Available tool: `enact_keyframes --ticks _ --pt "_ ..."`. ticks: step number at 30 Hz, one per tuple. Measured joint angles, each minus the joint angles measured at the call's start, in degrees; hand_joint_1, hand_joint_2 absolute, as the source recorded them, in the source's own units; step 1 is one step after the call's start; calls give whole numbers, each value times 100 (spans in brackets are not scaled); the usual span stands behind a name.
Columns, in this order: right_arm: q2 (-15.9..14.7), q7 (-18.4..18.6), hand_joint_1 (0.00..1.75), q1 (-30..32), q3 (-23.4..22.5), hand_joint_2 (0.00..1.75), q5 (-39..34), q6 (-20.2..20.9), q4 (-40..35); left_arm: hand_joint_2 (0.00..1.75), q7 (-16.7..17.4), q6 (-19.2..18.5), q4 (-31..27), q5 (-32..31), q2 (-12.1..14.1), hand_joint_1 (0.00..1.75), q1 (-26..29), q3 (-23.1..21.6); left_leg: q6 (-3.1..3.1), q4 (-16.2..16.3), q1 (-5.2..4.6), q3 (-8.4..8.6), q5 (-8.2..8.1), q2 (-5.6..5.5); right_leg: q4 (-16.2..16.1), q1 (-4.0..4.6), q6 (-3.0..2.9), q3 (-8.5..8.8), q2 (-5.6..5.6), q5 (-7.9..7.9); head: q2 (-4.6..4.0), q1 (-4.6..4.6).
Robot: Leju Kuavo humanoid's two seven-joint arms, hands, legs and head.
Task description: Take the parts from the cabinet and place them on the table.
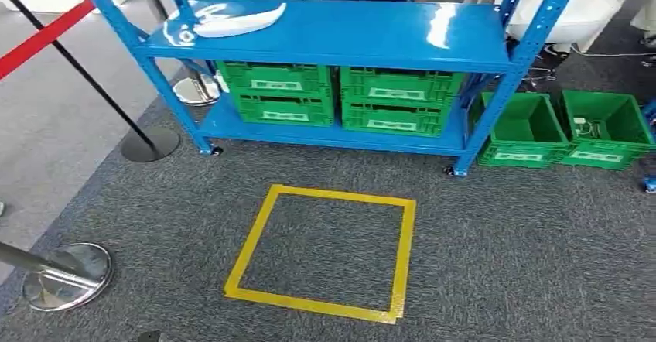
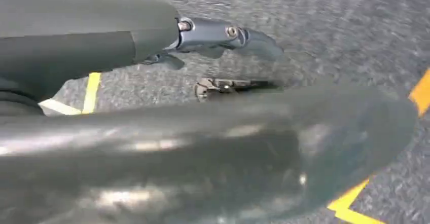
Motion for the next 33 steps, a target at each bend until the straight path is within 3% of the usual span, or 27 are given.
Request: enact_keyframes --ticks 2,3,4,6,7,8,9,10,12,13,14,15,16,17,18,19,20,22,23,25,27,31,33 --pt "0 0 0 -21 0 0 7 -17 0 0 0 4 0 0 0 0 35 0 34 933 -26 -465 -374 -84 0 21 -30 -36 197 18 0 -26" --pt "0 0 0 -14 0 0 18 -48 0 0 9 4 0 0 0 0 45 0 62 1191 -37 -624 -398 -91 0 33 -41 -44 301 27 0 -33" --pt "0 -15 0 0 0 0 41 -102 0 0 9 4 0 2 -2 0 45 0 98 1154 -51 -641 -277 -96 0 42 -39 -45 401 29 0 -28" --pt "0 -33 0 24 2 0 72 -166 0 0 9 4 0 2 -2 0 33 0 198 500 -76 -375 214 -172 0 54 -15 -45 596 49 0 -26" --pt "0 -41 0 20 2 0 77 -175 0 0 9 7 0 4 -2 0 30 0 257 44 -81 -160 444 -358 0 54 3 -48 689 63 0 -31" --pt "9 -44 0 11 2 0 83 -181 2 0 9 11 0 4 13 0 33 0 320 -308 -81 -3 522 -749 0 33 30 -66 753 81 0 -24" --pt "9 -35 0 -13 2 0 116 -227 0 0 9 17 0 4 0 0 31 0 312 -485 -53 36 470 -758 27 63 56 -105 840 83 0 -33" --pt "9 5 0 4 4 0 149 -289 0 0 15 33 0 4 -2 0 7 0 237 -472 -79 28 470 -714 -3 34 100 -130 893 109 0 -26" --pt "9 109 0 53 7 0 197 -383 0 0 22 42 0 4 -11 0 -7 0 276 -495 -108 43 504 -648 -92 -1 206 -136 996 157 0 -30" --pt "0 155 0 69 7 0 208 -404 0 0 24 39 0 4 -28 0 -6 0 296 -580 -44 63 572 -570 -80 -3 230 -158 986 166 0 -22" --pt "0 168 0 75 9 0 212 -435 0 0 24 39 0 2 -17 0 -8 0 327 -599 -67 72 590 -530 47 56 236 -215 539 48 0 -9" --pt "0 199 0 50 9 0 214 -450 0 0 26 42 0 2 -17 0 11 0 359 -599 -85 71 592 -444 402 69 254 -385 209 -219 0 37" --pt "-2 210 0 21 9 0 216 -455 0 0 28 42 0 2 -17 0 41 0 366 -597 -107 73 589 -356 871 67 268 -594 64 -476 0 48" --pt "-2 214 0 6 11 0 216 -457 0 0 39 42 0 2 -17 0 63 0 370 -595 -120 69 587 -273 1306 63 278 -785 2 -673 0 37" --pt "0 221 0 2 11 0 216 -457 0 0 46 42 0 2 -17 0 71 0 371 -594 -125 67 586 -214 1600 63 289 -895 -23 -769 0 44" --pt "0 227 0 13 11 0 216 -457 2 0 52 42 0 2 -20 0 68 0 371 -593 -126 70 586 -166 1622 63 296 -863 -27 -726 0 39" --pt "-2 232 0 26 11 0 216 -459 0 0 52 42 0 2 -22 0 61 0 370 -590 -126 73 585 -137 1379 64 297 -686 -27 -570 0 48" --pt "-7 234 0 27 11 0 223 -468 0 0 52 42 0 0 -31 0 46 0 343 -581 -125 93 575 -107 330 63 276 -42 -47 -152 0 46" --pt "-13 232 0 17 11 0 223 -468 0 0 52 42 0 0 -33 0 43 0 316 -570 -129 102 563 -94 -80 66 247 202 -96 -132 0 48" --pt "-13 227 0 4 11 0 223 -468 0 0 52 42 0 0 -31 0 38 0 255 -548 -170 92 556 -87 -123 84 143 226 -67 -116 0 26" --pt "-13 234 0 18 11 0 223 -468 2 0 55 42 0 0 -28 0 41 0 374 -542 -173 86 570 -88 -132 80 153 220 -64 -90 0 24" --pt "-15 240 0 18 11 0 223 -472 0 0 52 42 0 0 -33 0 29 0 313 -606 -166 92 605 -88 -130 100 101 201 -58 -91 0 28" --pt "-13 256 0 14 11 0 223 -470 0 0 53 42 0 0 -37 0 30 0 251 -630 -163 92 625 -88 -129 103 87 193 -60 -89 0 31"
